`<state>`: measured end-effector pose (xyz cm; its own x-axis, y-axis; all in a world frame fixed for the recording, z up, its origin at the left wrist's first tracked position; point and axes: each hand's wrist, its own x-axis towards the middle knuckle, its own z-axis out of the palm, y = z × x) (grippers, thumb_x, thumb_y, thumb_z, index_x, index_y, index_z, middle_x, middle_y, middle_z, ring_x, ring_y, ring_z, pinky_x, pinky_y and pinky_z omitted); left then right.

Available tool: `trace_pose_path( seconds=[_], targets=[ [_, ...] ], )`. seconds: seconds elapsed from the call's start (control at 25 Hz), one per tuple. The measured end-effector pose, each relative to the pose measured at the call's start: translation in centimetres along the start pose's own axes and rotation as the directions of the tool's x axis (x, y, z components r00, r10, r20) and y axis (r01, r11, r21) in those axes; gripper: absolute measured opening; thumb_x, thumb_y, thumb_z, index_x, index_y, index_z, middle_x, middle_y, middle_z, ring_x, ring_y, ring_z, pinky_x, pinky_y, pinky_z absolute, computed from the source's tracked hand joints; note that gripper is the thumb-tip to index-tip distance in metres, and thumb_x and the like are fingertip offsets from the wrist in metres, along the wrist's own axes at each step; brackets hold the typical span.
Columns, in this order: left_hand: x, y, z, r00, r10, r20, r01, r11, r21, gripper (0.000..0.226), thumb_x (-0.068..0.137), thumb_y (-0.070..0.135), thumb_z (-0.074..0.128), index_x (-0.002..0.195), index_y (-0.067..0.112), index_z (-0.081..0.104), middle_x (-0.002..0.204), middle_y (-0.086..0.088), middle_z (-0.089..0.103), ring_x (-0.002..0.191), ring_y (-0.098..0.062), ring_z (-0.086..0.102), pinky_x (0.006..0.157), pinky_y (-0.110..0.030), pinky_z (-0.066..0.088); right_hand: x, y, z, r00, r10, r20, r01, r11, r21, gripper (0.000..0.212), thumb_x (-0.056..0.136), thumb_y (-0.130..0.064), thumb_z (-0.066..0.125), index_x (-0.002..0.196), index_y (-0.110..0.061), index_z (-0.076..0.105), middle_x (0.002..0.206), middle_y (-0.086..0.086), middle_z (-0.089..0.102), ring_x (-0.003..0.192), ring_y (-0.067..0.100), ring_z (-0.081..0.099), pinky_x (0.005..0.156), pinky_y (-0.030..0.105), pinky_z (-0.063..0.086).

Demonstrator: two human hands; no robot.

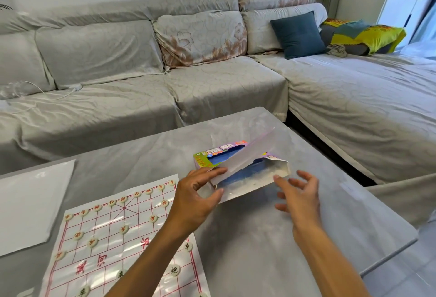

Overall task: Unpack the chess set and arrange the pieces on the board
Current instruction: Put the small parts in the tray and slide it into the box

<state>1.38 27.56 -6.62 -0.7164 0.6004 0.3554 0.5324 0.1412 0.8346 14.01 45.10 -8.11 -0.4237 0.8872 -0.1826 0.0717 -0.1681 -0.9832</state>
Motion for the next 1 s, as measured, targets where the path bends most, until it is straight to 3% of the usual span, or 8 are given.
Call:
trace_pose_path(
  seconds=[0.12,0.28,0.36,0.44,0.56,0.68,0.84,1.0],
  targets=[
    [0.1,1.4,-2.2,0.999,0.033,0.003,-0.033,0.999,-0.024,0.037,0.082,0.015,0.074,0.112,0.035,0.068,0.118,0.014,0.066,0.109,-0.009,0.060,0.086,-0.024,0.054,0.7,-2.0,-0.7,0.963,-0.193,0.187,0.182,0.981,0.073,0.043,0.090,-0.015,0.062,0.127,-0.032,0.050,0.122,-0.012,0.054,0.088,0.021,0.066,0.065,0.033,0.056],
    [-0.4,2.1,-3.7,1.000,0.012,-0.013,-0.012,0.999,-0.030,0.037,0.084,0.010,0.071,0.110,0.035,0.067,0.117,0.011,0.065,0.106,-0.003,0.059,0.076,-0.024,0.058,0.5,-3.1,0.2,0.915,-0.209,0.345,0.150,0.971,0.188,0.023,0.089,0.007,0.050,0.101,-0.008,0.064,0.107,0.004,0.065,0.081,0.022,0.067,0.067,0.038,0.058],
    [-1.3,1.8,-3.9,1.000,-0.004,-0.015,0.004,0.999,-0.035,0.042,0.085,0.009,0.069,0.109,0.043,0.066,0.117,0.015,0.065,0.106,-0.003,0.060,0.078,-0.021,0.056,0.0,-3.0,0.4,0.921,-0.180,0.347,0.098,0.966,0.240,0.023,0.086,0.011,0.045,0.091,-0.004,0.062,0.097,0.004,0.066,0.076,0.019,0.066,0.065,0.041,0.058],
    [-2.7,1.1,-3.4,0.996,0.085,0.011,-0.086,0.990,0.108,0.043,0.088,0.008,0.065,0.111,0.045,0.068,0.116,0.021,0.064,0.107,0.001,0.059,0.083,-0.019,0.054,-0.4,-2.8,0.5,0.948,-0.120,0.293,0.043,0.965,0.257,0.027,0.083,0.012,0.040,0.087,-0.003,0.062,0.081,0.006,0.066,0.070,0.021,0.063,0.058,0.039,0.057],
    [-4.4,0.8,-1.9,0.973,0.225,0.053,-0.231,0.933,0.275,0.042,0.084,0.013,0.061,0.114,0.041,0.068,0.117,0.033,0.059,0.112,0.005,0.055,0.089,-0.017,0.050,-0.3,-2.2,0.3,0.974,-0.061,0.219,0.004,0.969,0.248,0.035,0.078,0.007,0.035,0.094,-0.001,0.066,0.084,0.015,0.065,0.077,0.028,0.059,0.054,0.036,0.055],
    [-4.6,2.3,-2.1,0.990,0.087,0.112,-0.088,0.996,0.003,0.058,0.083,0.014,0.055,0.123,0.055,0.055,0.125,0.042,0.049,0.119,0.007,0.048,0.081,-0.010,0.048,-0.2,-2.4,-0.6,0.971,-0.061,0.232,-0.033,0.924,0.381,0.032,0.084,-0.005,0.038,0.098,-0.003,0.067,0.090,0.016,0.065,0.082,0.032,0.058,0.057,0.036,0.055],
    [-3.1,3.5,-3.8,0.982,0.004,0.189,0.066,0.930,-0.362,0.050,0.082,0.007,0.042,0.126,0.027,0.055,0.138,0.027,0.047,0.128,0.000,0.043,0.086,-0.027,0.054,-0.3,-3.2,-1.5,0.905,-0.119,0.408,-0.173,0.774,0.609,0.046,0.096,-0.035,0.032,0.120,-0.008,0.060,0.108,0.012,0.067,0.085,0.028,0.065,0.067,0.038,0.058],
    [-2.1,3.8,-3.5,0.996,-0.028,0.087,0.069,0.858,-0.510,0.027,0.096,0.012,0.051,0.115,0.030,0.046,0.133,0.011,0.055,0.126,-0.020,0.051,0.089,-0.043,0.054,-0.3,-3.6,-0.7,0.902,-0.178,0.393,-0.077,0.829,0.554,0.034,0.096,-0.009,0.042,0.126,-0.018,0.054,0.113,0.007,0.064,0.080,0.029,0.065,0.068,0.039,0.058]
  ],
)
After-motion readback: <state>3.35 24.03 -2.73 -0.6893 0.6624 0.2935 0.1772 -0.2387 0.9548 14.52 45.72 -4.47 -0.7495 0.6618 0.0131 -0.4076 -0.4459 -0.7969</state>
